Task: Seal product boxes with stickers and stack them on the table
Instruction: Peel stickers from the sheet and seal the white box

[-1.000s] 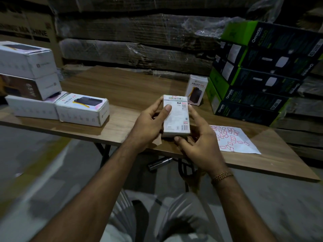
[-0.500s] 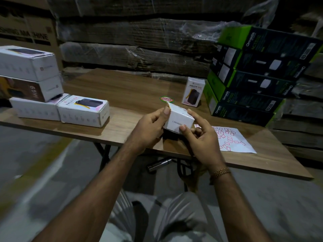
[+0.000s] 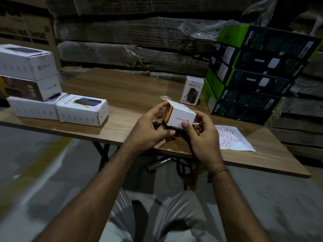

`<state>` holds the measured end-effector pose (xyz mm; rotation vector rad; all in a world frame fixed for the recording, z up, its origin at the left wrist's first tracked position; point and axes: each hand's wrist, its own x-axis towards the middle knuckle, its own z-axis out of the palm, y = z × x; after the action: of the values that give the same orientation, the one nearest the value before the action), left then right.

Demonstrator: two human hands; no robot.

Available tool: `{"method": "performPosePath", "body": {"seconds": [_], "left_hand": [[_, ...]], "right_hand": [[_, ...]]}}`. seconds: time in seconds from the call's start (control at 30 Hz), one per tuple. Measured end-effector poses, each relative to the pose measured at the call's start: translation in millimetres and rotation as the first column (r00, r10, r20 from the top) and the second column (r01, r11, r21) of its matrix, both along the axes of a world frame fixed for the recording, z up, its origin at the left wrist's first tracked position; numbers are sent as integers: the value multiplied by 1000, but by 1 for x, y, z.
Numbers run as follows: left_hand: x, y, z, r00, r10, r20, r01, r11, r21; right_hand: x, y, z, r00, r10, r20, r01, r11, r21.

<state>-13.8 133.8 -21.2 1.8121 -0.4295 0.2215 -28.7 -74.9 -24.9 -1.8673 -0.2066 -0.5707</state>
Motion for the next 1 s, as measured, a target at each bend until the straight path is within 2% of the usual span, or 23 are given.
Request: {"method": "performPosePath", "body": {"seconds": [0.13, 0.33, 0.43, 0.53, 0.6, 0.67, 0.8, 0.9, 1.0], "left_hand": [[-3, -2, 2, 996, 52, 76, -57, 996, 66], [0, -7, -1, 984, 165, 67, -174, 970, 169], [-3, -10, 4, 977, 192, 90, -209, 941, 267], [-5, -12, 9, 977, 200, 69, -211, 930, 299], [-4, -13, 8, 977, 199, 73, -212, 929, 303], [-4, -13, 7, 976, 201, 87, -218, 928, 302], [-4, -16, 5, 972, 210, 109, -234, 923, 304], [-5, -16, 5, 970, 213, 113, -238, 922, 306], [-5, -16, 5, 970, 213, 114, -239, 919, 315]], "right_hand": [[2, 2, 0, 1000, 9, -7, -9, 1000, -26], [-4, 4, 3, 1000, 15, 4, -15, 996, -89], [-6, -6, 3, 993, -106, 47, 112, 984, -140], [-11, -38, 3, 962, -263, 70, 271, 952, -141], [-14, -68, 1, 922, -382, 57, 386, 911, -145], [-16, -96, -2, 862, -506, 20, 497, 838, -225], [-9, -134, 0, 779, -627, 23, 589, 718, -370], [-4, -149, 3, 769, -638, 34, 572, 663, -484], [-2, -160, 2, 819, -574, 14, 468, 653, -596]]}}
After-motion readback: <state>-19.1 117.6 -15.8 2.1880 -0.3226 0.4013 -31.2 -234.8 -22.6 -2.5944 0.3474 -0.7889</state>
